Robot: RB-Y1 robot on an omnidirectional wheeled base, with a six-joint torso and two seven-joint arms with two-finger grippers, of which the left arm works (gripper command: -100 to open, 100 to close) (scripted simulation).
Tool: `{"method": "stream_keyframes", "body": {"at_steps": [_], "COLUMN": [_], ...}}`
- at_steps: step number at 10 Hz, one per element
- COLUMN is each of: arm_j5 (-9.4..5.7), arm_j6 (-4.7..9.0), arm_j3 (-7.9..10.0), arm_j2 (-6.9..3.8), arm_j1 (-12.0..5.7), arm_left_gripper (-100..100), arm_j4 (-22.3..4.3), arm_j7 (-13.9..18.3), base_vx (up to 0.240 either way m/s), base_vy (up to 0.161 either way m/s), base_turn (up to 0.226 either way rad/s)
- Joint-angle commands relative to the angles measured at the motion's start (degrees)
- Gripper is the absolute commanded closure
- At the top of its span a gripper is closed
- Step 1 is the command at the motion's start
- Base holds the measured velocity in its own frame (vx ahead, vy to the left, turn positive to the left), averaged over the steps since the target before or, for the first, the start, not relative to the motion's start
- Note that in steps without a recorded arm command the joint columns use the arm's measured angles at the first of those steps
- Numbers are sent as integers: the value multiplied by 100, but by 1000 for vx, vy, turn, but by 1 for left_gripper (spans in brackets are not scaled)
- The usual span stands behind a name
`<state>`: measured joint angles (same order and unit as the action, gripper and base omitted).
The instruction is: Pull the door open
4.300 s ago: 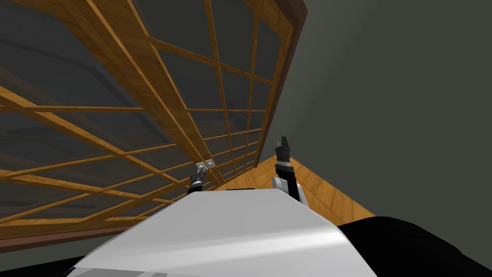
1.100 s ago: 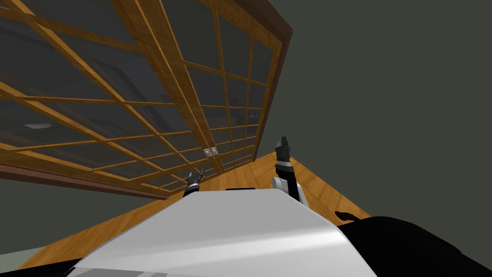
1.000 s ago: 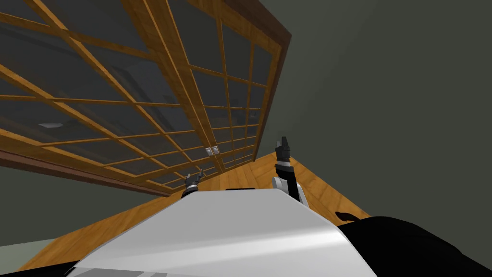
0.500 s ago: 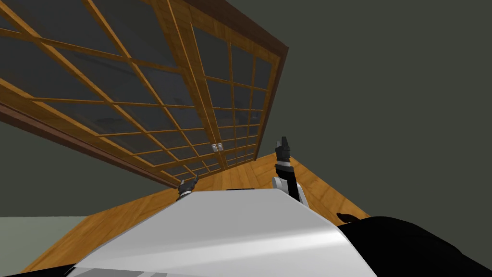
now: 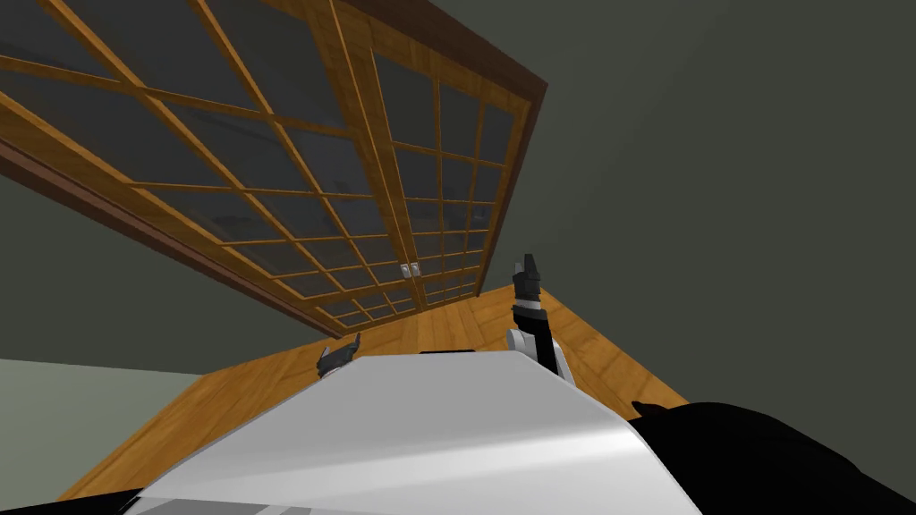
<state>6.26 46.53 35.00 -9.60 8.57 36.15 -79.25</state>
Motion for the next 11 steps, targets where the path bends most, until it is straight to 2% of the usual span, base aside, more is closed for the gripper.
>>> {"method": "stream_keyframes", "body": {"at_steps": [1, 2, 4, 5, 8, 11], "arm_j5": [-3, -42, -42, -73, -60, -26], "arm_j6": [-106, -140, -140, -181, -185, -176], "arm_j3": [14, 115, 115, 186, 143, 47], "arm_j2": [22, -45, -45, -97, -74, -16], "arm_j1": [111, 240, 240, 277, 155, -48], "arm_left_gripper": [-100, -100, -100, -100, -100, -100], "arm_j4": [167, 117, 117, 89, 119, 176], "arm_j7": [16, 8, 8, -5, -9, -10], "base_vx": [-71, -79, -42, 91, 167, 197], "base_vy": [21, 34, 29, 59, 52, 4], "base_turn": [35, 147, 18, 36, -41, -96]}}
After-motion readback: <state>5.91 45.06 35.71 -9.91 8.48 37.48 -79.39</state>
